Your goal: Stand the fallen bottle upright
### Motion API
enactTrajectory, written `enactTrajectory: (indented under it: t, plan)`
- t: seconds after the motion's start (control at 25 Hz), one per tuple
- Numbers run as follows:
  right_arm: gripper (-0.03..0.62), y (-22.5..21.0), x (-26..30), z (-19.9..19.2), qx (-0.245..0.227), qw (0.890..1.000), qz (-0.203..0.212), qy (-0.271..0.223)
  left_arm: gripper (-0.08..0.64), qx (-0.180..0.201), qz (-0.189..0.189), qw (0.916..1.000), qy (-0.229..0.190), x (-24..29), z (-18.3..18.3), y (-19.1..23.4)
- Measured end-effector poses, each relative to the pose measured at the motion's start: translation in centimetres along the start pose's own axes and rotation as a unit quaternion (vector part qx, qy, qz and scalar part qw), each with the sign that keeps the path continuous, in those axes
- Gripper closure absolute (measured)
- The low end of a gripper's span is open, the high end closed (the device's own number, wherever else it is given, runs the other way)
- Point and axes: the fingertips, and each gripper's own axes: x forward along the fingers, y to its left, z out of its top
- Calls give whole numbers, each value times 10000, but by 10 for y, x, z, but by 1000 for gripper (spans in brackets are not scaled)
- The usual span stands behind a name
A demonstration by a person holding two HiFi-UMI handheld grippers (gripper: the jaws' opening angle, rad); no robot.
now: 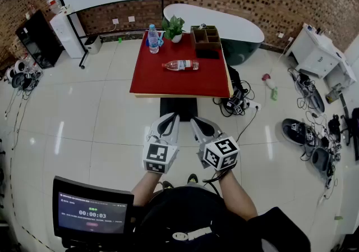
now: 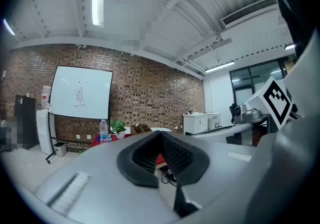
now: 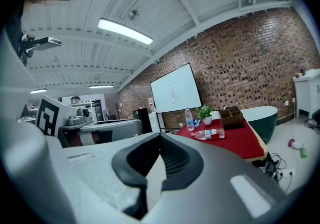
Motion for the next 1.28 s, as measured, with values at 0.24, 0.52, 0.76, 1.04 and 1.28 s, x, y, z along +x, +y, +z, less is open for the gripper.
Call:
enactTrajectory:
  t: [0.24, 0.52, 0.76, 1.04, 1.28]
  plan:
    - [589, 10, -1, -19, -207, 9997, -148, -2, 558, 62, -67, 9999, -57, -15, -16, 9]
    - [589, 10, 0, -25, -281, 9993, -220, -54, 558, 135, -157, 9998, -81, -19, -28, 5]
    - [589, -34, 68, -1, -236, 9995, -212, 11, 560, 137, -188, 9997, 24, 47, -19, 51]
    - [589, -111, 127, 29, -197, 9998, -50, -8, 560, 142, -5, 9999, 51, 138, -8, 87]
    - [589, -176, 171, 55, -9, 9997, 235, 45, 560, 122, 278, 9994, 153, 208, 3, 113]
